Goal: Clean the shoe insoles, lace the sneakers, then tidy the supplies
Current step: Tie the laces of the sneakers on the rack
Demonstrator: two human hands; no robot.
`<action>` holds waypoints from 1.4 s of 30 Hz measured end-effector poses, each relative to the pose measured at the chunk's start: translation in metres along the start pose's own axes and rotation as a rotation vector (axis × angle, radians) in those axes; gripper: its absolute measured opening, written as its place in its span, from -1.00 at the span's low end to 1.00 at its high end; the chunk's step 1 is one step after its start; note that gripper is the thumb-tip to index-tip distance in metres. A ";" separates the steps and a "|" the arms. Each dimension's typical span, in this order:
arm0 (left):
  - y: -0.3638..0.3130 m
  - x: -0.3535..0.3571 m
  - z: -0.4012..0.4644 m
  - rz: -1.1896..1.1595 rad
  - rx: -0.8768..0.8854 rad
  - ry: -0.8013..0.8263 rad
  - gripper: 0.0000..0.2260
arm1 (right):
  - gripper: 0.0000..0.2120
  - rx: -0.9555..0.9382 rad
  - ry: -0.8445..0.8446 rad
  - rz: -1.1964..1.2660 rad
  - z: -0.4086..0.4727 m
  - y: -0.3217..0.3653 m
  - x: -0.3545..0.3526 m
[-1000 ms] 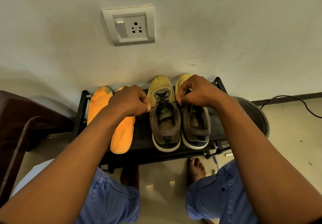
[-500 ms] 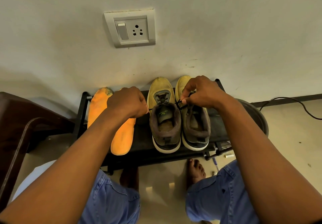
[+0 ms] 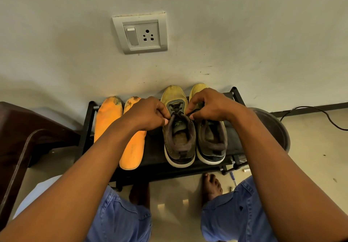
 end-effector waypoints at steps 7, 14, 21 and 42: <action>-0.006 -0.007 -0.003 -0.031 0.014 -0.059 -0.91 | -0.86 -0.053 -0.044 0.031 0.003 0.007 -0.001; -0.010 -0.010 -0.004 -0.028 0.010 -0.089 -0.86 | -0.85 -0.088 -0.026 0.079 0.002 0.014 0.001; -0.009 -0.012 -0.005 -0.005 0.004 -0.074 -0.72 | -0.74 -0.042 -0.030 0.050 0.003 0.011 0.003; -0.007 -0.010 -0.003 0.023 0.007 -0.051 -0.75 | -0.68 -0.014 -0.026 -0.035 -0.003 0.012 -0.001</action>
Point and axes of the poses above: each hand's wrist, its own z-axis towards the middle knuckle, its own x-axis out of the palm, y = z × x, the point moved 9 cm from there along z, towards the middle knuckle, and after that the axes turned 2 degrees about y, right-handed, at the moved point
